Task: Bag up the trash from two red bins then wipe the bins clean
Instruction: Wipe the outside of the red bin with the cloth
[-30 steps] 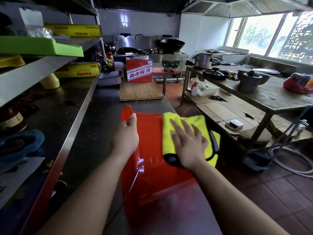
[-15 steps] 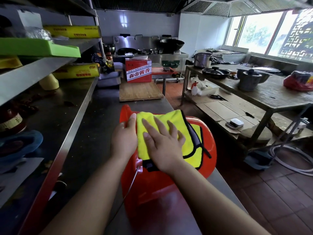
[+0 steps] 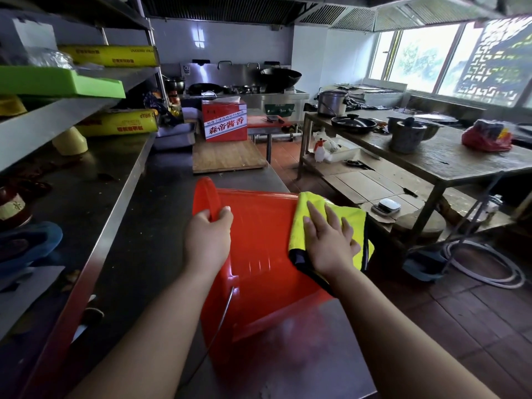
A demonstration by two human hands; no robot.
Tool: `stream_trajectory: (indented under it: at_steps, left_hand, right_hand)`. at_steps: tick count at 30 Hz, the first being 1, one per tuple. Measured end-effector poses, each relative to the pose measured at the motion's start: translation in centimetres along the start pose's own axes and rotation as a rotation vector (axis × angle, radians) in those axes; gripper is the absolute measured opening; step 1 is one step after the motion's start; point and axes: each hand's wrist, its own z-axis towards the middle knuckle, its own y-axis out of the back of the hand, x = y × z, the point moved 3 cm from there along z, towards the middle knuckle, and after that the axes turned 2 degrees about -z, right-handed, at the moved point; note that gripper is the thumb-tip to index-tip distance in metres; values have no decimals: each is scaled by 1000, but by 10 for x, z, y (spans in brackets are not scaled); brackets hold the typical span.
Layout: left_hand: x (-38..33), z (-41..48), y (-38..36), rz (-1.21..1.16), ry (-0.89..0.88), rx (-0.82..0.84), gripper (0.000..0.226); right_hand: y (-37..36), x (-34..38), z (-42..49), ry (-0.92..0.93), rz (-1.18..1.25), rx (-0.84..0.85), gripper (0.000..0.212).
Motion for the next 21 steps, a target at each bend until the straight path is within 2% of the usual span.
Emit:
stream_trajectory:
  at_steps: [4, 9, 11, 15, 21]
  left_hand:
    - [2, -12, -1, -55, -40, -35, 33]
    - [8, -22, 1, -174, -50, -61, 27]
    - [11, -23, 3, -210, -46, -74, 24]
    - [14, -27, 1, -239, -48, -74, 22]
    - [15, -35, -5, -247, -74, -38, 19]
  right_hand:
    - [0, -1, -12, 3, 60, -86, 48]
    - [2, -13, -16, -244, 188, -138, 96]
    - [4, -15, -15, -269, 169, -137, 102]
    - [4, -16, -13, -226, 100, -203, 97]
    - [2, -25, -15, -240, 241, -179, 61]
